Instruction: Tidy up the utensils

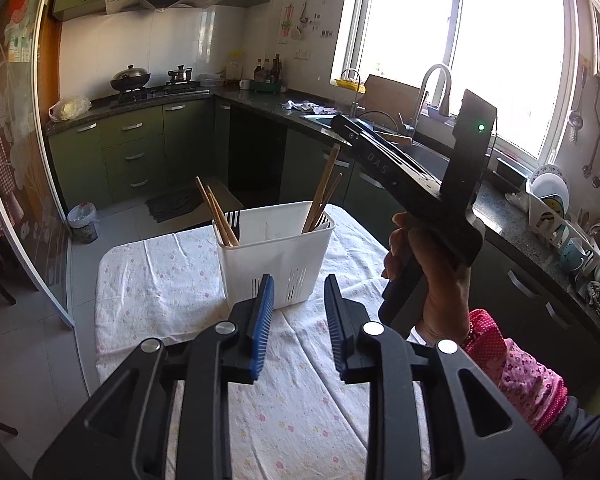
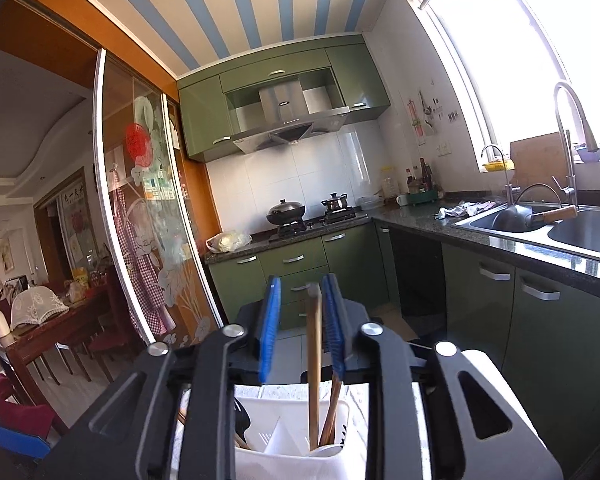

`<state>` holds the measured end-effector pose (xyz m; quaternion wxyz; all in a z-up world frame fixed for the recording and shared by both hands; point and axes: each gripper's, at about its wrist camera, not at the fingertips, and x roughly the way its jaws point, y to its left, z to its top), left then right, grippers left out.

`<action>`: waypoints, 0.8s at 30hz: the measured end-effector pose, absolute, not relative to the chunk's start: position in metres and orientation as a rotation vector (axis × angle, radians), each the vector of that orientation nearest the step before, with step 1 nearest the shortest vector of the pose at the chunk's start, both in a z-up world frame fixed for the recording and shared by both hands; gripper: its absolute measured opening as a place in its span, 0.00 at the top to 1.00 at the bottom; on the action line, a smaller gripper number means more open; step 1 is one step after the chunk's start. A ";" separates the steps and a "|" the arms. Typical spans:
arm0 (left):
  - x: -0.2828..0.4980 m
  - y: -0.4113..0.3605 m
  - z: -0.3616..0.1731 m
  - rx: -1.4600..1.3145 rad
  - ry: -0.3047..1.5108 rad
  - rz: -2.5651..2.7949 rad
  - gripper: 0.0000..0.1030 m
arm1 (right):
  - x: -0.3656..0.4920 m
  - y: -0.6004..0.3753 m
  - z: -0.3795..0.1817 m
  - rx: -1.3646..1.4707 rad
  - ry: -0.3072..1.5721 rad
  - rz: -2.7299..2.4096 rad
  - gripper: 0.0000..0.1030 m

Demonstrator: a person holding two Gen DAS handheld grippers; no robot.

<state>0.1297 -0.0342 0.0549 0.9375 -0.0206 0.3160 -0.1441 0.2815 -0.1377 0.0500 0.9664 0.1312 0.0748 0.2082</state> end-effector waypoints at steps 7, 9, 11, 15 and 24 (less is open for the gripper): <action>0.104 -0.023 0.029 -0.100 0.638 -0.282 0.65 | 0.202 -0.166 0.045 0.258 0.118 0.454 0.57; 0.094 -0.022 0.022 -0.112 0.626 -0.273 0.63 | 0.173 -0.175 0.040 0.246 0.116 0.469 0.53; 0.085 -0.023 0.017 -0.120 0.616 -0.266 0.55 | 0.142 -0.185 0.033 0.236 0.111 0.464 0.45; 0.065 -0.030 0.006 -0.129 0.595 -0.255 0.43 | 0.087 -0.202 0.010 0.240 0.119 0.457 0.24; 0.017 -0.054 -0.011 -0.051 0.511 -0.184 0.16 | -0.009 -0.217 -0.028 0.108 0.153 0.412 0.04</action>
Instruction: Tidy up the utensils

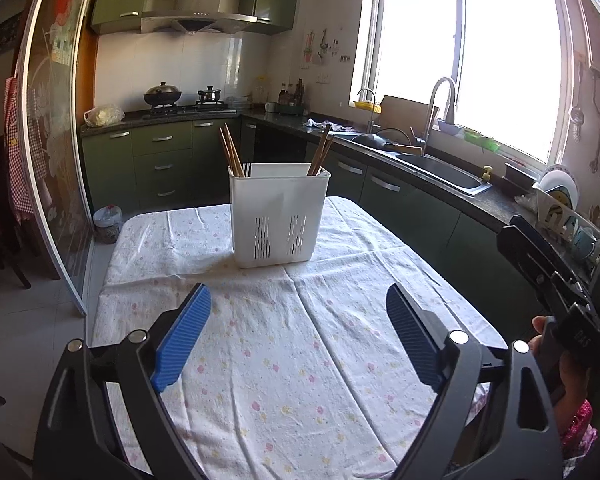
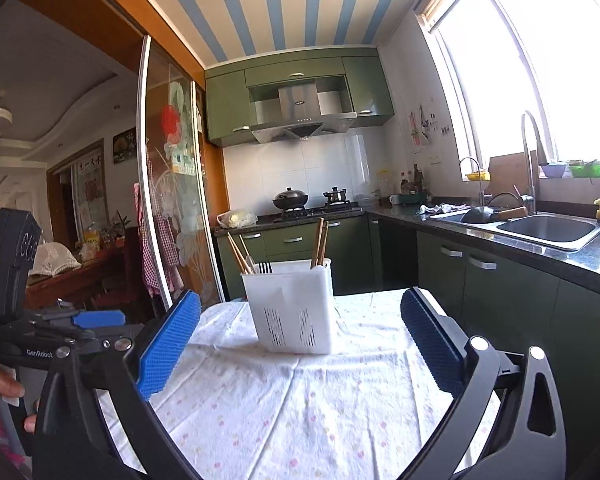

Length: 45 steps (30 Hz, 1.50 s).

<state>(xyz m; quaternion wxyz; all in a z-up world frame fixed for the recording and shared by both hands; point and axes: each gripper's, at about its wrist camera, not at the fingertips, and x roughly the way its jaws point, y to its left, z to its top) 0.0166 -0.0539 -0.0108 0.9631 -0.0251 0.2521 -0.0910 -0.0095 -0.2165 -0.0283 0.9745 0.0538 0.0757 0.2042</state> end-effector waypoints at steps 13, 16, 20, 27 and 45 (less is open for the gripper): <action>-0.039 -0.044 0.014 -0.040 0.408 -0.093 0.07 | -0.087 -0.238 -0.012 0.035 0.152 0.326 0.04; -0.044 -0.044 0.015 -0.038 0.405 -0.096 0.07 | -0.088 -0.240 -0.008 0.053 0.158 0.335 0.04; -0.046 -0.039 0.016 -0.046 0.402 -0.090 0.07 | -0.074 -0.240 0.003 0.069 0.170 0.347 0.04; -0.051 -0.030 0.014 -0.052 0.403 -0.060 0.07 | -0.070 -0.239 0.008 0.057 0.167 0.340 0.04; -0.058 -0.019 0.013 -0.045 0.407 -0.030 0.07 | -0.058 -0.231 0.011 0.035 0.186 0.359 0.04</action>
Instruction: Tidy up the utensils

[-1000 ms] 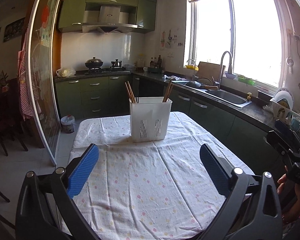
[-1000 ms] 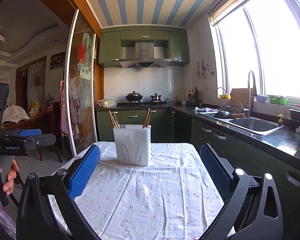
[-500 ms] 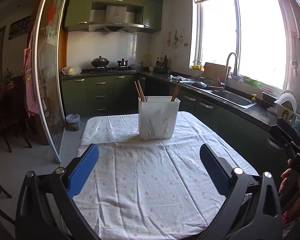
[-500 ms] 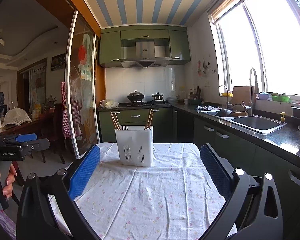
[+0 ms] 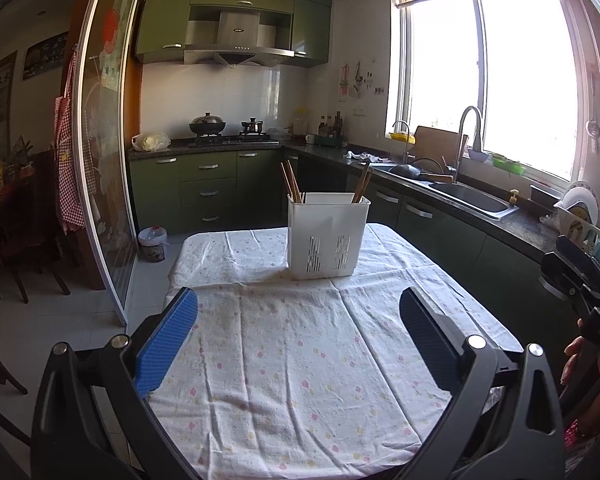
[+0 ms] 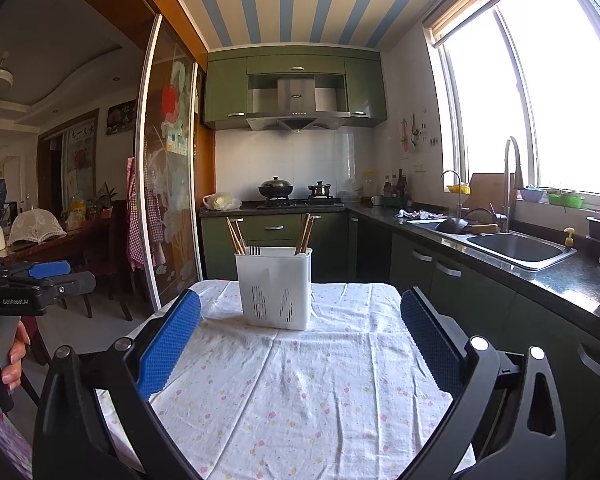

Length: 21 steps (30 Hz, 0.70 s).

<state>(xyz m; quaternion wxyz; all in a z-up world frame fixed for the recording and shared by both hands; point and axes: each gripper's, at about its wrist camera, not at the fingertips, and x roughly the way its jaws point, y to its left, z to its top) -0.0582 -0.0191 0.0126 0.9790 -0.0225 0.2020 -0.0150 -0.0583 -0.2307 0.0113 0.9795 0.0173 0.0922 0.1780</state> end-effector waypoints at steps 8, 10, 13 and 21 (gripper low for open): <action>-0.055 -0.019 0.012 -0.035 0.417 -0.021 0.07 | -0.055 -0.229 0.009 0.032 0.190 0.361 0.04; -0.054 -0.021 0.012 -0.023 0.422 -0.005 0.07 | -0.055 -0.228 0.008 0.030 0.191 0.362 0.04; -0.053 -0.024 0.012 -0.012 0.429 0.013 0.07 | -0.054 -0.228 0.008 0.029 0.191 0.362 0.04; -0.054 -0.018 0.014 -0.043 0.421 0.021 0.07 | -0.053 -0.227 0.006 0.025 0.191 0.360 0.04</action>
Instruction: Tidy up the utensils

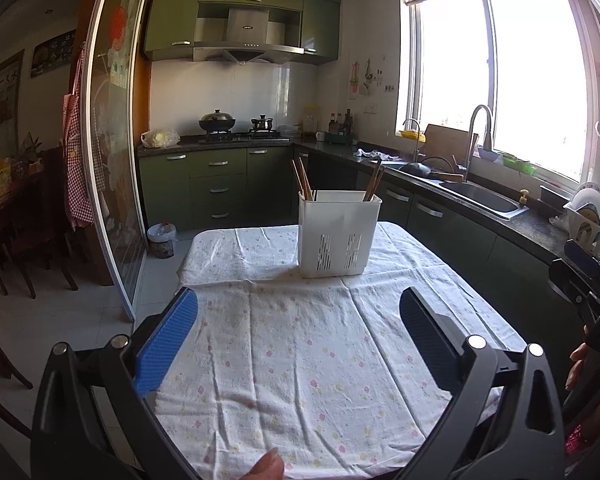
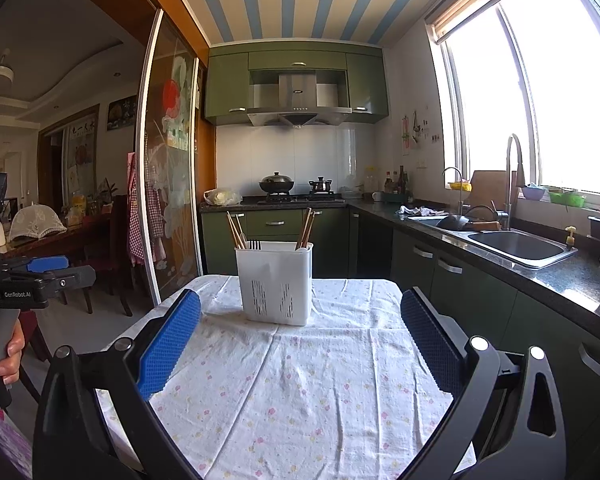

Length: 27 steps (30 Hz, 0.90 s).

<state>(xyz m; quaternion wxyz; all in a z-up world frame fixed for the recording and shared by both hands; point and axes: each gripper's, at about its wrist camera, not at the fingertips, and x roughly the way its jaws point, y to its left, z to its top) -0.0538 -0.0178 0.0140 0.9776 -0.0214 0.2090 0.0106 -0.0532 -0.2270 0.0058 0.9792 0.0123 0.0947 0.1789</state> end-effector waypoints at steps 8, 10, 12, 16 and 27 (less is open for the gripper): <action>-0.053 -0.014 0.015 -0.062 0.432 0.005 0.07 | -0.051 -0.225 0.002 0.016 0.192 0.363 0.04; -0.052 -0.015 0.014 -0.056 0.437 -0.005 0.07 | -0.051 -0.225 0.002 0.014 0.191 0.362 0.04; -0.051 -0.016 0.013 -0.061 0.441 -0.021 0.07 | -0.051 -0.225 0.002 0.013 0.191 0.362 0.04; -0.049 -0.014 0.011 -0.083 0.452 -0.053 0.07 | -0.051 -0.226 0.002 0.013 0.194 0.364 0.04; -0.049 -0.015 0.010 -0.072 0.447 -0.037 0.06 | -0.050 -0.228 0.001 0.011 0.196 0.366 0.04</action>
